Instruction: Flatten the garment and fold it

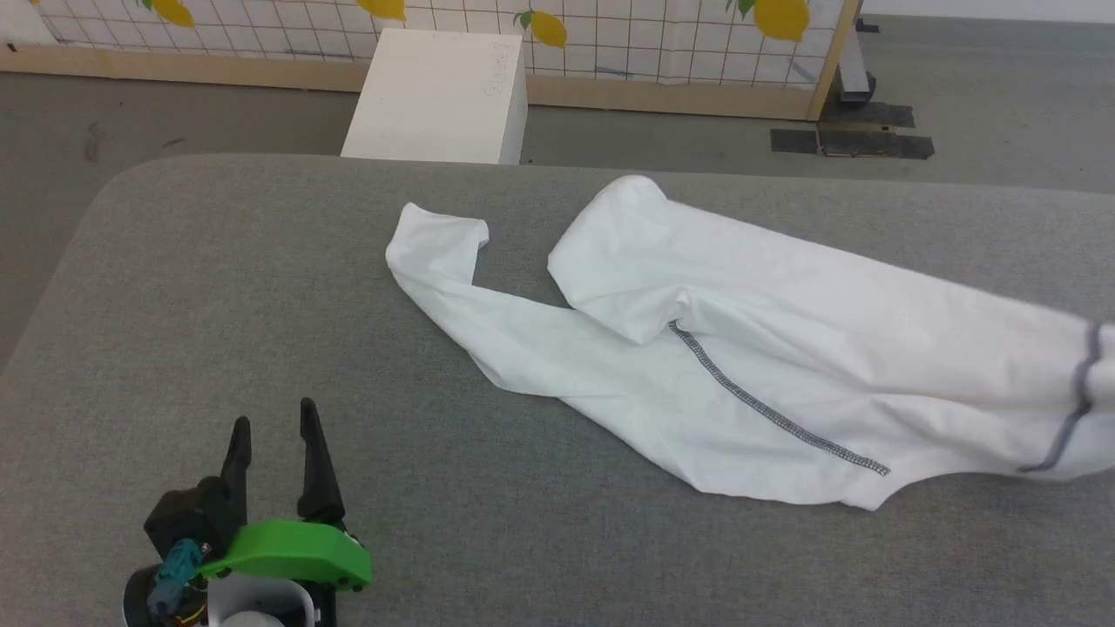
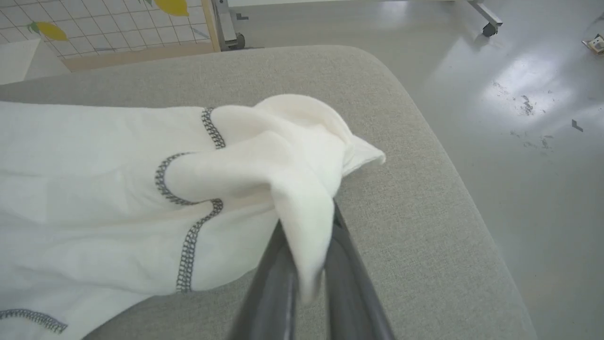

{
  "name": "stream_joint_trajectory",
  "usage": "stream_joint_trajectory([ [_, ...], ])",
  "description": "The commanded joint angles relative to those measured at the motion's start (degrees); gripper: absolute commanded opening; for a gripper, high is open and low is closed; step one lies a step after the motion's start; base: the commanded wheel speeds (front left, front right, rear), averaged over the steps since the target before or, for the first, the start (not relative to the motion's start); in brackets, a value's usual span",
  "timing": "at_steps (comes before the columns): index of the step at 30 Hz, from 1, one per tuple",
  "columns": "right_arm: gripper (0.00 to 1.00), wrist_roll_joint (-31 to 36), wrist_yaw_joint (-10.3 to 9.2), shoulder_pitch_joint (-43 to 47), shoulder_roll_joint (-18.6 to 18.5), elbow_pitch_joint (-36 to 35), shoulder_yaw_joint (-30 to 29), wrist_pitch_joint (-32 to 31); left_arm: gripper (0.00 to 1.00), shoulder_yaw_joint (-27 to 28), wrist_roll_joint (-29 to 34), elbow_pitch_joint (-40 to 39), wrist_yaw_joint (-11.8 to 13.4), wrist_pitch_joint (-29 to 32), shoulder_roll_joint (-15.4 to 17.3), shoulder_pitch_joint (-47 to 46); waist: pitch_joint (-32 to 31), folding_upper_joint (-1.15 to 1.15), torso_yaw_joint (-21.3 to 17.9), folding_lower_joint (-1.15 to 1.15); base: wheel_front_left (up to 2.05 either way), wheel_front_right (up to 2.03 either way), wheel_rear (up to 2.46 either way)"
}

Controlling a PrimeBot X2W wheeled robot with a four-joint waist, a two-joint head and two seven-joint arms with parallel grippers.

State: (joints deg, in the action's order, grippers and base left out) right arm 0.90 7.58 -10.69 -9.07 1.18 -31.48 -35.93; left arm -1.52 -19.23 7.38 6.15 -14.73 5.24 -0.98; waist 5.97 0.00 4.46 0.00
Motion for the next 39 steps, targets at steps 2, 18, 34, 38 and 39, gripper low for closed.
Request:
stream_joint_trajectory([
  [2,0.38,-0.59,-0.09,2.15,2.95,1.29,0.88,0.10,1.00,-0.28,-0.36,0.91,-0.58,-0.27,-0.30,-1.07,-0.09,0.00,-0.18,0.00,0.00,0.00,0.00],
  [18,1.00,-15.99,-0.09,5.57,6.18,5.83,-0.81,25.81,1.00,-6.99,-10.34,4.61,-2.46,12.62,-2.10,-7.80,-0.77,0.00,-2.86,0.00,0.00,0.00,0.00],
  [34,1.00,-17.34,-0.09,4.09,6.19,11.90,6.01,31.49,1.00,-16.96,-12.30,23.33,3.47,37.72,-2.31,-24.69,4.52,0.00,-12.66,0.00,0.00,0.00,0.00],
  [38,1.00,-17.37,-0.09,4.24,6.19,12.79,6.15,32.53,1.00,-16.33,-13.43,24.13,2.80,35.04,-2.32,-24.89,4.99,0.00,-13.03,0.00,0.00,0.00,0.00],
  [39,1.00,-17.30,-0.09,4.29,6.19,12.95,6.10,32.66,1.00,-16.26,-13.60,24.32,2.62,34.44,-2.32,-24.84,4.98,0.00,-12.96,0.00,0.00,0.00,0.00],
])
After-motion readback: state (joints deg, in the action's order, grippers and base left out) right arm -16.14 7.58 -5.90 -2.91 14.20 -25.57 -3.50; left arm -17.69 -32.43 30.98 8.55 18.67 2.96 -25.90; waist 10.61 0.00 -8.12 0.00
